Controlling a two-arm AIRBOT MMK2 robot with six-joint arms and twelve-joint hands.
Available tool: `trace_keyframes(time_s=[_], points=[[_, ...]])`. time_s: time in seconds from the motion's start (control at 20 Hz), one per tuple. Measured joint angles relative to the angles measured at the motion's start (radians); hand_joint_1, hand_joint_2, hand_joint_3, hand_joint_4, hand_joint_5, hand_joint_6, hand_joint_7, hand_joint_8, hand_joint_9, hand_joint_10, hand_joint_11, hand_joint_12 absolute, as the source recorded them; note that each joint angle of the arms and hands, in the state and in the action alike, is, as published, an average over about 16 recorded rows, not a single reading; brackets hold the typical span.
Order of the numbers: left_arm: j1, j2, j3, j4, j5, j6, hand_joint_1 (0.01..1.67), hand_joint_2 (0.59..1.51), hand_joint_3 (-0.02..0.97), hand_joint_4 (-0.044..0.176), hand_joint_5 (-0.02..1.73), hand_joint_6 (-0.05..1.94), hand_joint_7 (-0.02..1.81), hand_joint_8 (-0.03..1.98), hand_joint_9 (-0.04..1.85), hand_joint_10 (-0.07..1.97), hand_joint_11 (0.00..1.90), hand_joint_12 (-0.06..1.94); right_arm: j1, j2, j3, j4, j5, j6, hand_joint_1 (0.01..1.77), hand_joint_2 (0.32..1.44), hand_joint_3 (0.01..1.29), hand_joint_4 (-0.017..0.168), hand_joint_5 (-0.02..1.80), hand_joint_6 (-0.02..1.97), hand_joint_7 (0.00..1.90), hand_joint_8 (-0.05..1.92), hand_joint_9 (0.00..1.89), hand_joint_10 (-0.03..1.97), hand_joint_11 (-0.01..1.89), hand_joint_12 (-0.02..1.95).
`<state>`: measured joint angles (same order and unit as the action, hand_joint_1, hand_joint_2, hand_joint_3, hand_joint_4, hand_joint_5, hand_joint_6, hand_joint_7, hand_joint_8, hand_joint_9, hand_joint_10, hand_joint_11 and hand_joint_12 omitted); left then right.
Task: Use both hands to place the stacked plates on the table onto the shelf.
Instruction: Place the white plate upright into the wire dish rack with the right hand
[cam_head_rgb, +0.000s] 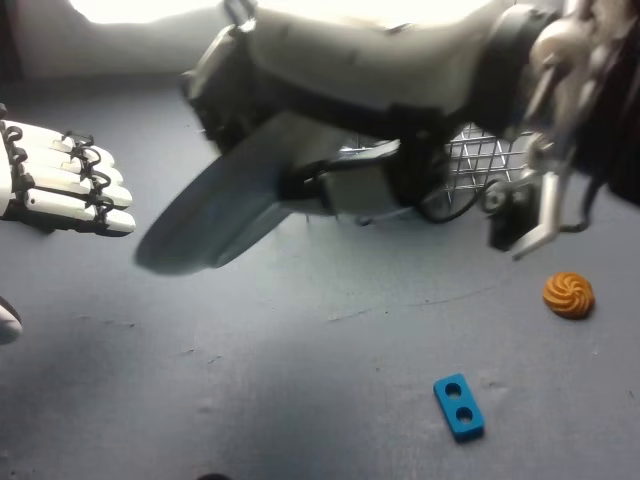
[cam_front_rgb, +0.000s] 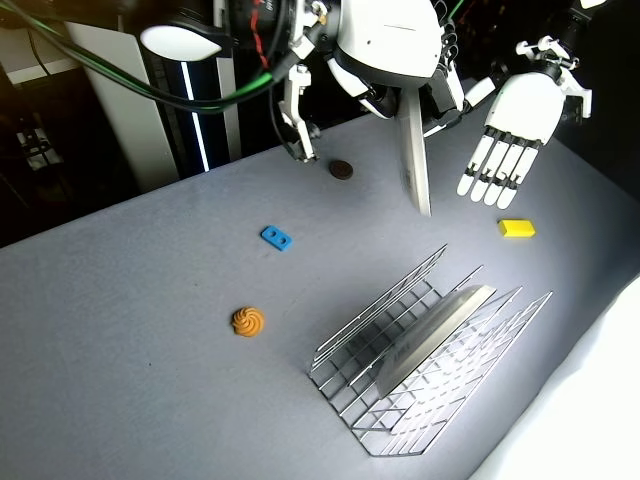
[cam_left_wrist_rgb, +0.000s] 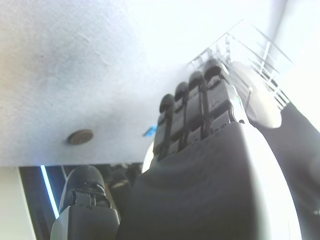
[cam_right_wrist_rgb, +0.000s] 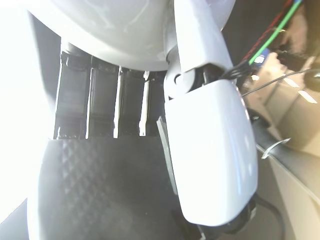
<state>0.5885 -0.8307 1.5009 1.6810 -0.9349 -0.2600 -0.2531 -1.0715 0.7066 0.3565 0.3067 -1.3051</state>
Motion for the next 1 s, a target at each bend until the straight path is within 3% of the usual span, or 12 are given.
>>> trace_keyframes(time_s=[0.25, 0.6, 0.75, 1.0], points=[[0.002, 0.0, 0.0, 0.002, 0.0, 0.0, 0.02, 1.083, 0.015, 0.007, 0.08, 0.02, 0.06, 0.02, 0.05, 0.01, 0.02, 0.09, 0.055, 0.065, 0.019, -0.212, -0.054, 0.331, 1.36, 1.0, 0.02, -0.008, 0.86, 1.02, 0.98, 0.93, 0.92, 1.26, 0.8, 1.41], [0.002, 0.0, 0.0, 0.003, 0.0, 0.0, 0.02, 1.078, 0.015, 0.007, 0.08, 0.02, 0.06, 0.02, 0.04, 0.01, 0.02, 0.09, 0.111, 0.1, 0.102, -0.517, -0.136, 0.814, 1.36, 1.01, 0.02, -0.008, 0.86, 1.01, 0.99, 0.92, 0.93, 1.26, 0.8, 1.43], [0.003, 0.0, 0.0, 0.004, 0.0, 0.0, 0.02, 1.077, 0.014, 0.007, 0.08, 0.02, 0.06, 0.02, 0.04, 0.01, 0.02, 0.08, 0.127, 0.102, 0.145, -0.552, -0.17, 0.926, 1.36, 1.01, 0.01, -0.008, 0.86, 1.01, 1.0, 0.92, 0.94, 1.26, 0.8, 1.44], [0.003, 0.0, 0.0, 0.005, 0.0, 0.0, 0.02, 1.077, 0.014, 0.007, 0.08, 0.02, 0.06, 0.02, 0.04, 0.01, 0.02, 0.07, 0.142, 0.104, 0.204, -0.526, -0.226, 0.977, 1.37, 1.02, 0.01, -0.008, 0.86, 1.01, 1.0, 0.92, 0.94, 1.24, 0.81, 1.42]])
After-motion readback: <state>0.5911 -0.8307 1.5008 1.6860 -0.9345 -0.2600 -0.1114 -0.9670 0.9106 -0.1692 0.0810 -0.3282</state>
